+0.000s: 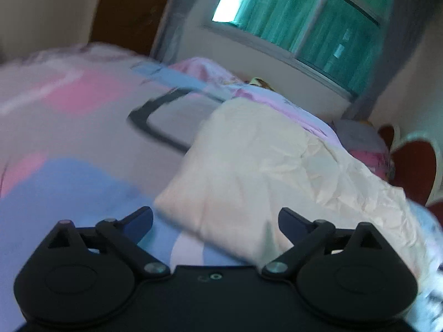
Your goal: Fold large clothes
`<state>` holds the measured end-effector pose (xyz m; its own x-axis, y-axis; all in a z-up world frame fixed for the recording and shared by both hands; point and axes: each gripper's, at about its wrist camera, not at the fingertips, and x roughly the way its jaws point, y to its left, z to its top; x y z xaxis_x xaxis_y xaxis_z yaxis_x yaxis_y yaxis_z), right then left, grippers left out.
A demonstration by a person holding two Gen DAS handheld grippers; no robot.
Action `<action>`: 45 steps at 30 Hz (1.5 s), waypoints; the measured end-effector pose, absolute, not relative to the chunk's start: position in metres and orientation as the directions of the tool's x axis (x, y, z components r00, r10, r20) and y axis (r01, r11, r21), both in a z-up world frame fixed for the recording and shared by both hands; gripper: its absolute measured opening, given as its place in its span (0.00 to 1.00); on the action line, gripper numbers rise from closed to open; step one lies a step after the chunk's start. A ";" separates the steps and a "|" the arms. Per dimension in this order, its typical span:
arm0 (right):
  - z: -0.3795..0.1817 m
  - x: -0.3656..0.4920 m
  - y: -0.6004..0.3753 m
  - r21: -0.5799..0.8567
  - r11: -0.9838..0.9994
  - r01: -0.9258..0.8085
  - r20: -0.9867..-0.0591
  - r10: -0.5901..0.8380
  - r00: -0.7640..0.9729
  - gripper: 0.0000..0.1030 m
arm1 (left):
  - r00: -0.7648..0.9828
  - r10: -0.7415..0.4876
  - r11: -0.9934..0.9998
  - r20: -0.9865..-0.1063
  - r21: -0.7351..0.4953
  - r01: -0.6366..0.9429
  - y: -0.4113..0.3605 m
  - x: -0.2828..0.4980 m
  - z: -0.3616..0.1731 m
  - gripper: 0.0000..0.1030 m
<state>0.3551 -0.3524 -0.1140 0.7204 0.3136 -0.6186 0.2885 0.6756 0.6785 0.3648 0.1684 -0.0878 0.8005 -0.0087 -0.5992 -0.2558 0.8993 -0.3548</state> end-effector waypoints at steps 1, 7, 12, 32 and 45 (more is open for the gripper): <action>-0.123 0.353 -0.355 0.716 0.626 0.310 -0.608 0.338 0.719 0.93 | 0.797 -0.025 0.872 -0.603 -0.403 -0.278 0.174 0.362 -0.093 0.88; -0.142 0.367 -0.358 0.830 0.455 0.323 -0.508 0.378 0.774 0.91 | 0.822 -0.191 0.630 -0.537 -0.709 -0.316 0.200 0.385 -0.124 0.76; -0.144 0.387 -0.348 0.817 0.459 0.349 -0.523 0.338 0.782 0.85 | 0.840 -0.199 0.563 -0.505 -0.761 -0.324 0.205 0.411 -0.135 0.68; -0.092 0.372 -0.327 0.699 0.677 0.232 -0.546 0.294 0.785 0.22 | 0.846 -0.208 0.670 -0.492 -0.702 -0.243 0.192 0.399 -0.092 0.17; -0.078 0.264 -0.343 0.678 0.700 0.222 -0.569 0.310 0.761 0.23 | 0.827 -0.217 0.675 -0.518 -0.692 -0.257 0.182 0.295 -0.088 0.17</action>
